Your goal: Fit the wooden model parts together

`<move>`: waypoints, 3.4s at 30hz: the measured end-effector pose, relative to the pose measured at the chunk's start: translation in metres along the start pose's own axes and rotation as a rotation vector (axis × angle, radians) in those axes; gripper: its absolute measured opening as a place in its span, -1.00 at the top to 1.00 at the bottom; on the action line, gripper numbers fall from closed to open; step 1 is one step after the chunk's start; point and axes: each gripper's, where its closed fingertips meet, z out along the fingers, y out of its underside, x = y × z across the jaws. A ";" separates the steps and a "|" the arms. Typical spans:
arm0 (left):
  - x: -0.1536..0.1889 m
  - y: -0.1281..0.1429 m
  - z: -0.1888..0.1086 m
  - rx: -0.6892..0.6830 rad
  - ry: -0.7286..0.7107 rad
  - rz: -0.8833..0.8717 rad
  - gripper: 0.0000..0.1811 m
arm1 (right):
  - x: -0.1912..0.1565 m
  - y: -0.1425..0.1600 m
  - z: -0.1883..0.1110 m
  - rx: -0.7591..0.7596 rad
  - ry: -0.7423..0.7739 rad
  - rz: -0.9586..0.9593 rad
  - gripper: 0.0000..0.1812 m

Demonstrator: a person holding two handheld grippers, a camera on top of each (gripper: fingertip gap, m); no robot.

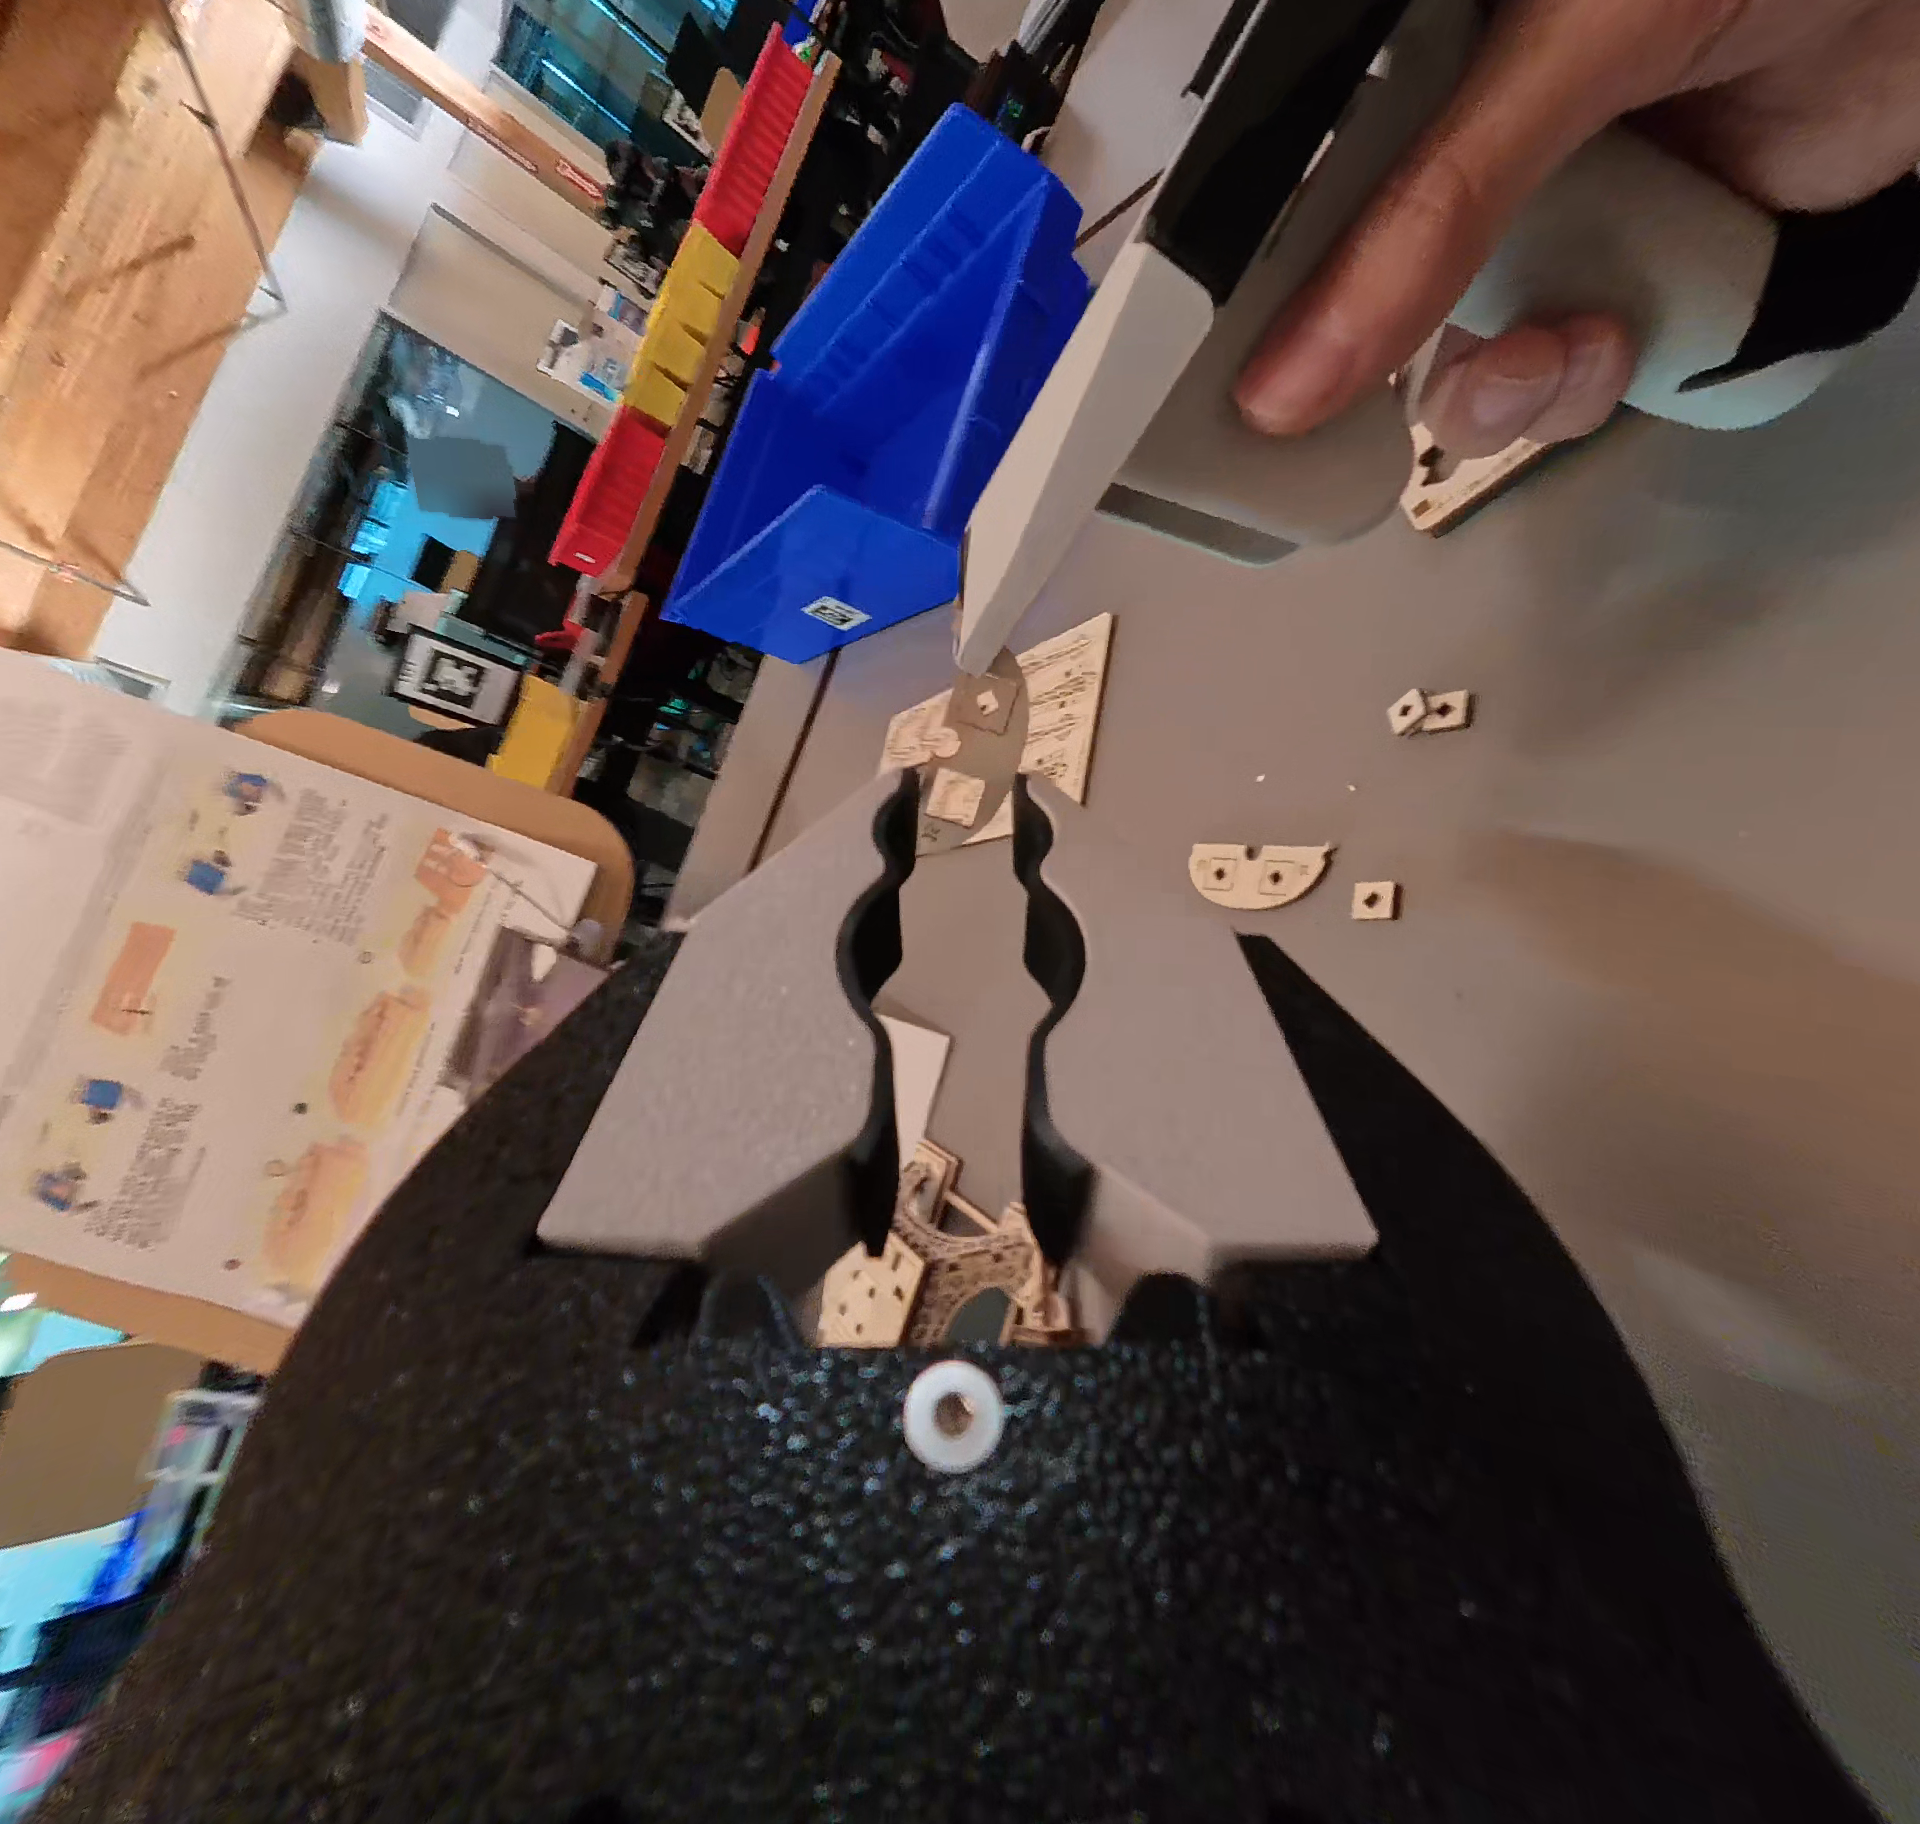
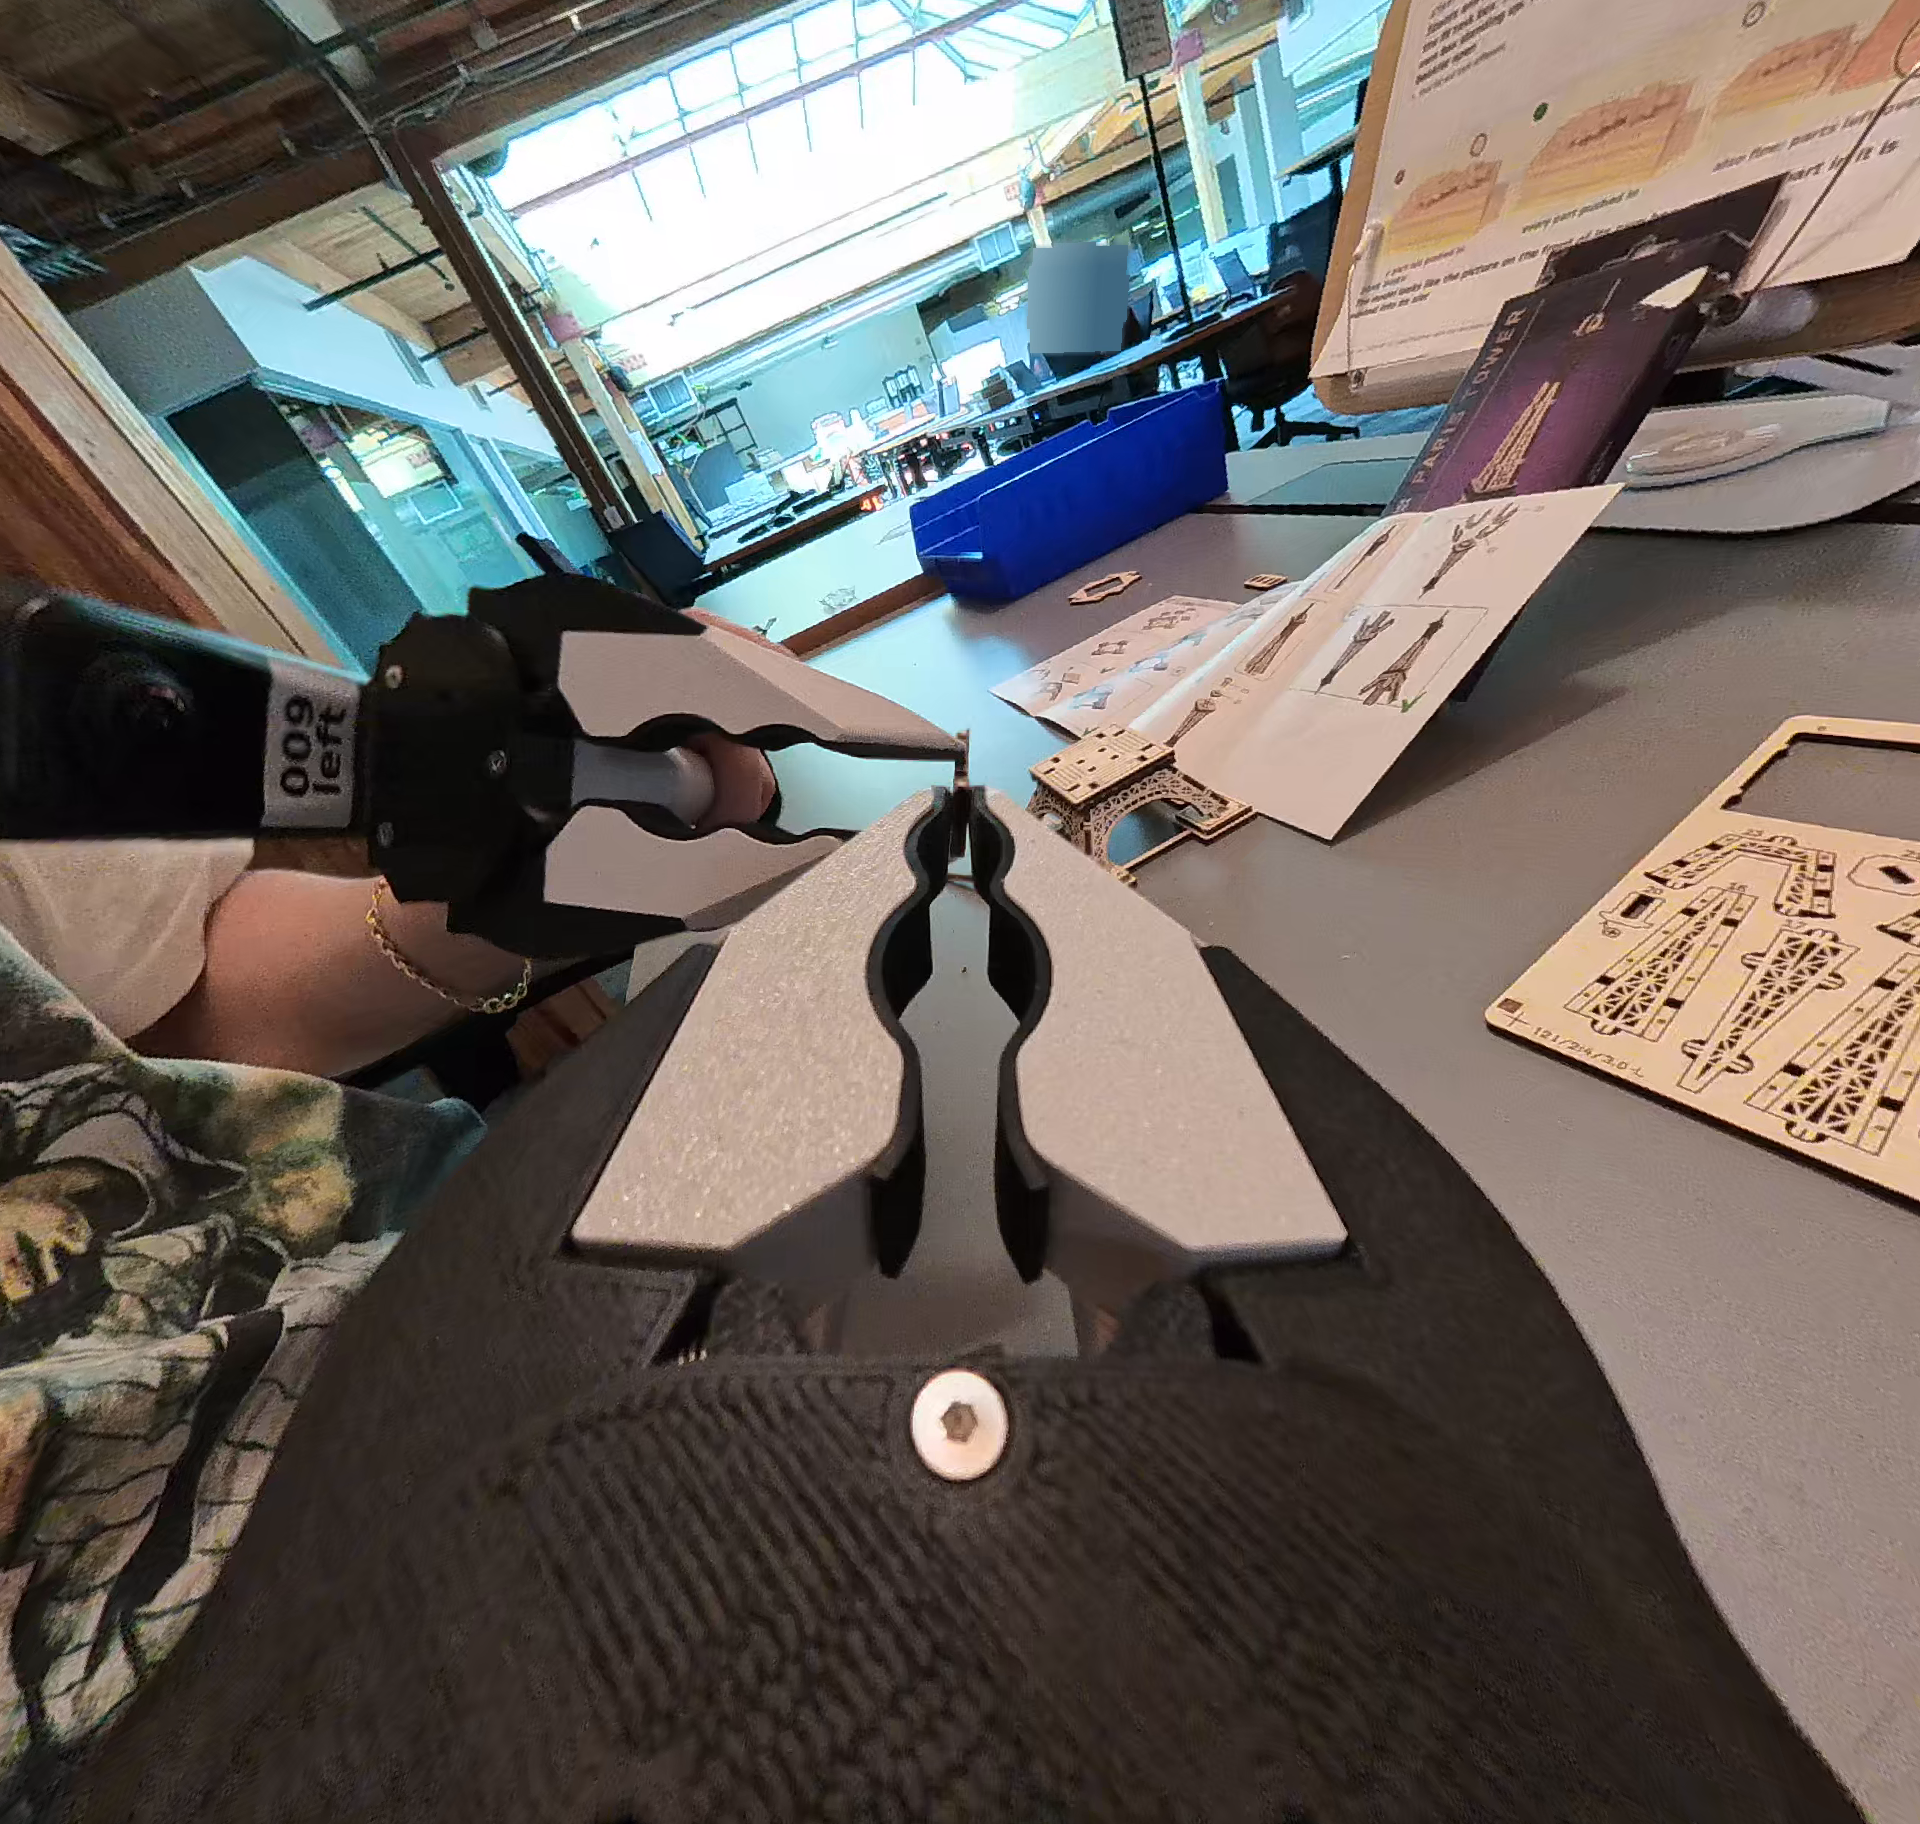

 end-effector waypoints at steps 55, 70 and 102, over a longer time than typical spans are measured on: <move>0.093 0.048 0.011 -0.188 0.761 -1.096 0.94 | 0.022 0.108 0.004 -0.531 0.105 0.363 0.98; 0.083 0.043 0.009 -0.117 0.693 -0.930 0.55 | 0.020 0.099 0.003 -0.455 0.057 0.450 1.00; 0.086 0.052 0.051 -0.339 0.557 -0.683 0.63 | 0.098 0.039 -0.080 -0.274 0.667 0.174 0.21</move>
